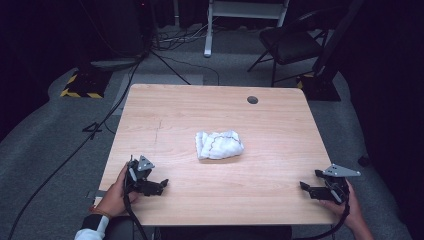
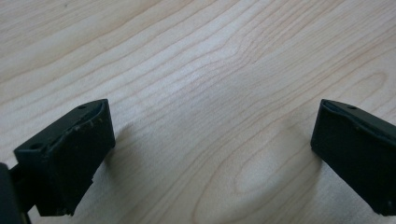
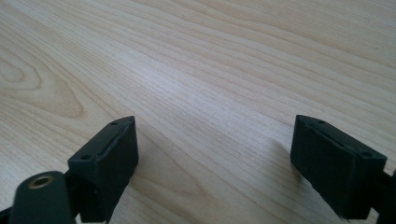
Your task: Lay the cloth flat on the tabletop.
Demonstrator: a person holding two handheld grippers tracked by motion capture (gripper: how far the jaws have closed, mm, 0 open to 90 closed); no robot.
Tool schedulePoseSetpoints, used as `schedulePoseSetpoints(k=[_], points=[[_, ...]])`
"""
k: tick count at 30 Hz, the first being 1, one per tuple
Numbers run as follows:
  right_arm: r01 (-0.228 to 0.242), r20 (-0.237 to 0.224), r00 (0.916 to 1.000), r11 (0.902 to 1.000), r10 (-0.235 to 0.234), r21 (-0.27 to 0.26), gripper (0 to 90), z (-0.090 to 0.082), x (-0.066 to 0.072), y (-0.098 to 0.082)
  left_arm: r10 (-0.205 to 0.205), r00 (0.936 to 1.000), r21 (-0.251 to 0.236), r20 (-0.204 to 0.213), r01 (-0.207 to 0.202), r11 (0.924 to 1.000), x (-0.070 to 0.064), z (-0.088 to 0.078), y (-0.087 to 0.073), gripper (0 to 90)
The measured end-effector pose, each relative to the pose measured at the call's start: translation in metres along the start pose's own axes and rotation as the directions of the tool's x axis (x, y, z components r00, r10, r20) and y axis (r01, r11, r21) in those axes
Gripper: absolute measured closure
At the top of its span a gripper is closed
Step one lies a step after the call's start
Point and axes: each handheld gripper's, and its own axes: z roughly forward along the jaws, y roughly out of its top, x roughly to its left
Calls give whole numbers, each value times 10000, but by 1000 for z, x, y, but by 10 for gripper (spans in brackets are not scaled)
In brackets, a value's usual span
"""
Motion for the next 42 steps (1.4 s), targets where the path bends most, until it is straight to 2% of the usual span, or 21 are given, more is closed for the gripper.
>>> schedulePoseSetpoints(k=[1,2,8,10,13,15,16,21,26,28,31,33,36,39,40,41,42], points=[[102,52,9999,9999,-102,-24,156,0,0,0,280,9995,14,161,-280,9996,2,1,2,0],[134,77,9999,9999,-134,-37,156,0,1,0,340,9988,19,360,-341,9994,4,3,3,0],[413,-24,9991,9991,-413,-37,188,1,2,3,842,9939,-16,706,-843,9964,2,8,9,0],[428,-90,9990,9991,-428,-31,225,1,1,4,1090,9896,3,936,-1095,9940,1,10,12,0],[348,-6,9994,9994,-348,-92,268,3,-1,10,1559,9783,-56,1363,-1566,9876,1,14,17,0],[414,78,9991,9991,-413,-87,301,6,-2,17,1833,9691,-79,1650,-1845,9828,1,16,19,0],[496,40,9988,9987,-496,-141,314,6,-2,23,1918,9671,-73,1673,-1933,9811,1,17,20,0],[886,-218,9958,9954,-894,-357,333,11,4,59,1866,9682,-89,1665,-1877,9822,-2,25,30,0],[1217,-542,9906,9897,-1259,-753,346,29,19,102,2008,9635,-114,1772,-2020,9793,-6,34,39,0],[1477,-647,9860,9848,-1538,-911,358,40,28,118,1951,9646,-116,1772,-1962,9805,-9,38,44,0],[1590,-860,9821,9825,-1674,-967,370,56,39,134,2108,9594,-133,1874,-2121,9772,-13,46,52,0],[1672,-895,9805,9822,-1747,-857,384,69,48,141,2286,9532,-168,1980,-2299,9731,-16,50,58,3],[1792,-1034,9771,9814,-1857,-694,399,90,61,150,2319,9508,-184,2056,-2332,9723,-20,57,65,3],[1980,-1306,9698,9776,-2060,-714,405,101,73,154,2363,9487,-174,2103,-2380,9711,-23,63,73,3],[1980,-1306,9698,9776,-2060,-714,405,101,73,154,2363,9487,-174,2103,-2380,9711,-23,63,73,3],[2205,-1526,9611,9723,-2302,-778,405,106,84,157,2419,9464,-196,2141,-2434,9697,-25,68,77,3],[2240,-1658,9576,9708,-2356,-855,406,109,88,159,2438,9460,-184,2137,-2457,9692,-25,69,79,3]])
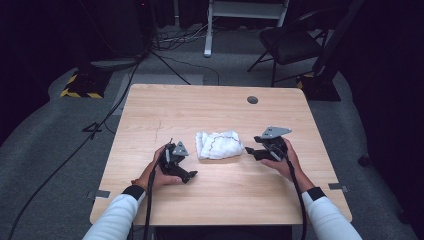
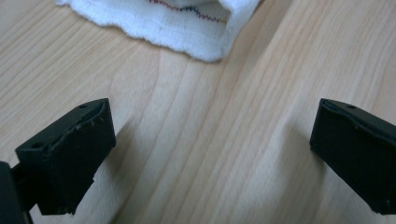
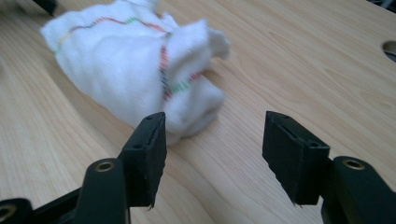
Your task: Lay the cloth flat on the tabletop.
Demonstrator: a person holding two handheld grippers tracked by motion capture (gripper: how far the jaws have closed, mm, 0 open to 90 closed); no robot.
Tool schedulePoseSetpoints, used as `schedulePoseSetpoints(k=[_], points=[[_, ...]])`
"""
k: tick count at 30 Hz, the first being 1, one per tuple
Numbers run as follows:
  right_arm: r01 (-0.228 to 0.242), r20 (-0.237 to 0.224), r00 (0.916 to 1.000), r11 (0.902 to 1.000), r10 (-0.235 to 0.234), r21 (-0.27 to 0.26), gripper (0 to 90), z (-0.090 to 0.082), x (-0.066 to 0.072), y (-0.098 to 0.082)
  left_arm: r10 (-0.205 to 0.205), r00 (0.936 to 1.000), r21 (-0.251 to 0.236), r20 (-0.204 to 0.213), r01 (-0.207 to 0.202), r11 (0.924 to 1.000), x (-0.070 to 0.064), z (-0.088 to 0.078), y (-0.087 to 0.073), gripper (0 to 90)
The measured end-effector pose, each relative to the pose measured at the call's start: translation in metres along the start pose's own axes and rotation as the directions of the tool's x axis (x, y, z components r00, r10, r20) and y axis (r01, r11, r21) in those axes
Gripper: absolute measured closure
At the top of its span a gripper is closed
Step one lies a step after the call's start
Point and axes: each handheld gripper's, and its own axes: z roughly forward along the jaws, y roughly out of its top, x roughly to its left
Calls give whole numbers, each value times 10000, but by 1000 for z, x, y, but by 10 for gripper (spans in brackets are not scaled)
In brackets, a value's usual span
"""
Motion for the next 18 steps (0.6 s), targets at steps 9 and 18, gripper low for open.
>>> schedulePoseSetpoints(k=[9,18], points=[[275,-496,9984,9996,-279,-104,407,25,23,18,175,9997,-23,173,-175,9998,0,13,15,3],[569,-312,9979,9979,-559,312,670,33,30,15,221,9996,-41,202,-221,9997,0,13,15,8]])
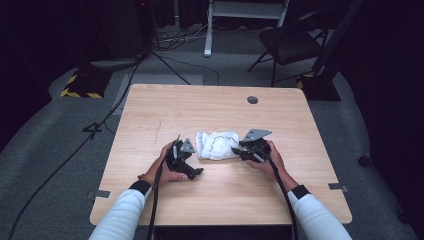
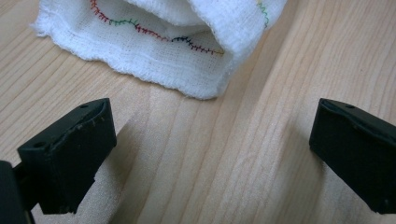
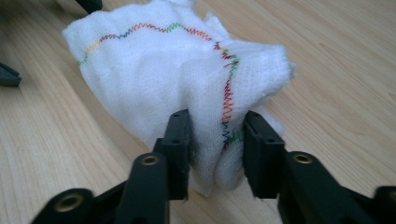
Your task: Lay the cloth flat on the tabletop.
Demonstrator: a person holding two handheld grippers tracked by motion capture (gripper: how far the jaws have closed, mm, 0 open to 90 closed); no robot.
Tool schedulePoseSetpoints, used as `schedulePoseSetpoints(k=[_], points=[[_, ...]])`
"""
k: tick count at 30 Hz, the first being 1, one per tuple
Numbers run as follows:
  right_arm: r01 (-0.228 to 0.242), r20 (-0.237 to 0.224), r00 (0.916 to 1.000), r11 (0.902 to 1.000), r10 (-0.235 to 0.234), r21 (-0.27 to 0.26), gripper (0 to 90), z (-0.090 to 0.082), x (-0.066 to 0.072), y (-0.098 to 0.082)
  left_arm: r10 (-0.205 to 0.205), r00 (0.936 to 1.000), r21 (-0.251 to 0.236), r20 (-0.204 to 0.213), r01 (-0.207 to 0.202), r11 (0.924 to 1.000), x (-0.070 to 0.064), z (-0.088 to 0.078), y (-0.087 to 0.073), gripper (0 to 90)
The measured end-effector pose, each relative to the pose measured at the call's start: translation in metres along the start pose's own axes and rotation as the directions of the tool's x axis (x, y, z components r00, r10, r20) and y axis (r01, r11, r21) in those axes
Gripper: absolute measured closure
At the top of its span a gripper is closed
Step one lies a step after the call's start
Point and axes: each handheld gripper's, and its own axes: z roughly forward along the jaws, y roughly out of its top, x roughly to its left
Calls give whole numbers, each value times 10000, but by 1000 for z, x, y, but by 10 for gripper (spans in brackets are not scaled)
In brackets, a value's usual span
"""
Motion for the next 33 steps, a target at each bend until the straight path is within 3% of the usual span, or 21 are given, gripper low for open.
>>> schedulePoseSetpoints(k=[4,11,15,22,25,28,30,33], points=[[357,-34,9994,9994,-357,20,752,-2,3,-2,-13,10000,-9,-15,13,10000,0,0,0,13],[774,-212,9968,9968,-770,181,771,-15,0,-10,-177,9998,-112,-56,176,9998,0,-3,-1,65],[709,-300,9971,9973,-702,207,771,-25,-6,-17,-190,9998,-100,-61,189,9998,0,-3,-1,67],[402,4,9992,9985,-403,373,761,-41,-21,-30,-276,9995,-145,-151,274,9995,0,-3,0,124],[249,273,9993,9988,-261,431,736,-46,-28,-35,-386,9992,-173,-130,383,9991,2,-3,3,172],[-105,257,9996,9990,93,437,686,-49,-32,-39,-558,9984,-295,42,559,9980,6,-1,9,221],[-154,514,9986,9984,126,553,610,-49,-33,-39,-333,9992,-470,-232,322,9984,6,2,16,217],[-157,690,9975,9986,122,514,567,-50,-33,-38,-429,9991,-515,10,429,9978,10,9,30,222]])
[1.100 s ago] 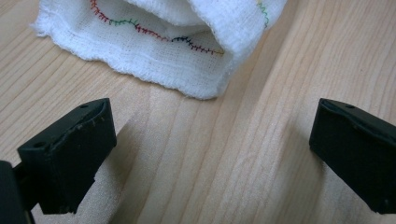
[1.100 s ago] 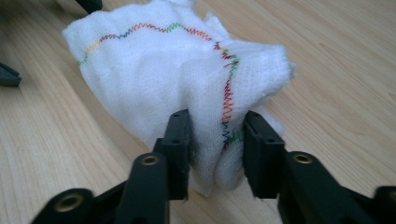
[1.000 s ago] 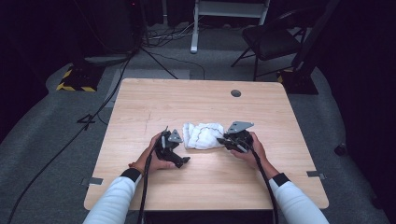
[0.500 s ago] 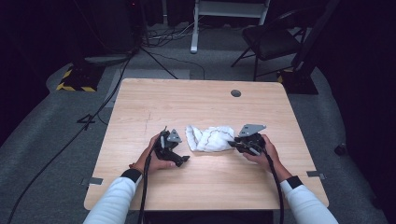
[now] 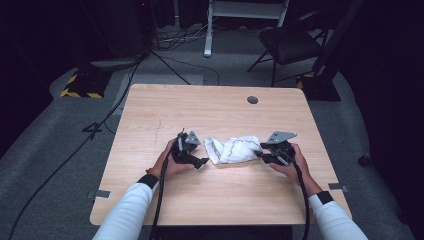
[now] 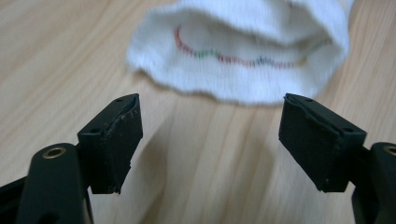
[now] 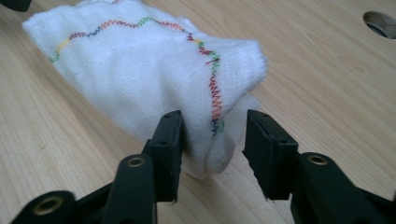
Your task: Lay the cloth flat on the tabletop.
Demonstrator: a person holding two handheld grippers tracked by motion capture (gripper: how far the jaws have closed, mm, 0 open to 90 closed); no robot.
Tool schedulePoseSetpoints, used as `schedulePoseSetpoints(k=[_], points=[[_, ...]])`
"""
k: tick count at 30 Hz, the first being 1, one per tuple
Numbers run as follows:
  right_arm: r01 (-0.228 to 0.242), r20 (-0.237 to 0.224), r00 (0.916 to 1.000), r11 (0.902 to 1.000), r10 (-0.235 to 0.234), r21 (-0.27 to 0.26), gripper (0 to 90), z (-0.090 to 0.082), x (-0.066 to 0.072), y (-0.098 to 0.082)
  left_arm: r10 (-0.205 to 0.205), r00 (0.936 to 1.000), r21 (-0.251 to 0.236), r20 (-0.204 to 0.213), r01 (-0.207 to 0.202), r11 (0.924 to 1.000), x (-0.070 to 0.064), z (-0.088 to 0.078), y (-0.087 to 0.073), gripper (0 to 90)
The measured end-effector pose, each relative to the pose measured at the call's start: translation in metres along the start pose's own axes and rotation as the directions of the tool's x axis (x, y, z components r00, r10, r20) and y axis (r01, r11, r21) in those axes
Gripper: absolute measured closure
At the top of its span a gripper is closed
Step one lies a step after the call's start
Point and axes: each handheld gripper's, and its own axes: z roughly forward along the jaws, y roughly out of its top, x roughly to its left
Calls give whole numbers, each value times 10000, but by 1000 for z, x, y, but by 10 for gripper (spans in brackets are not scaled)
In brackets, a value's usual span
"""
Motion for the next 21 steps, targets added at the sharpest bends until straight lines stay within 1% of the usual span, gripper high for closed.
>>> schedulePoseSetpoints(k=[1,3,4,5,6,7,8,9,11,12,13,14,15,16,17,18,21], points=[[-20,93,10000,10000,20,6,555,0,0,0,24,10000,-133,-38,-24,9999,2,2,6,230],[-6,98,10000,10000,6,-28,543,-1,1,1,59,9999,-346,-160,-64,9994,6,4,13,233],[-13,116,9999,10000,13,-42,534,0,1,1,59,9999,-346,-160,-64,9994,6,4,13,233],[20,133,9999,10000,-19,-7,529,0,1,0,-83,9999,-507,-143,75,9987,12,8,19,232],[-7,110,9999,10000,7,5,530,0,1,0,-139,9999,-534,-100,133,9985,15,11,21,229],[-7,110,9999,10000,7,5,530,0,1,0,-139,9999,-534,-100,133,9985,15,11,21,223],[-64,85,9999,10000,64,18,521,1,1,0,-132,9997,-315,-195,126,9994,21,19,25,219],[-45,92,9999,10000,45,-5,519,1,0,0,-58,9995,-226,-321,51,9997,24,23,26,219],[-45,45,10000,10000,45,-36,510,0,1,0,-177,9995,7,-269,177,9998,29,30,27,219],[-52,19,10000,10000,52,-50,504,0,0,0,-298,9992,50,-265,300,9995,31,32,27,220],[-42,9,10000,10000,42,-82,495,-1,0,0,-291,9992,57,-263,293,9996,33,34,27,241],[-25,18,10000,9999,25,-104,486,-2,0,0,-291,9992,57,-263,293,9996,33,34,27,296],[-57,93,9999,9999,59,-155,477,-3,0,1,-141,9999,98,-23,142,9999,34,33,26,330],[-25,163,9999,9998,28,-213,471,-4,-1,1,-3,9999,112,136,1,9999,33,32,27,385],[-25,189,9998,9996,31,-294,464,-6,-1,1,96,9996,149,270,-100,9998,32,31,27,480],[-42,173,9998,9993,48,-383,459,-8,-1,1,302,9991,214,289,-308,9993,32,29,28,563],[-38,295,9995,9980,57,-629,446,-13,0,4,699,9968,372,375,-713,9968,27,27,29,733]])
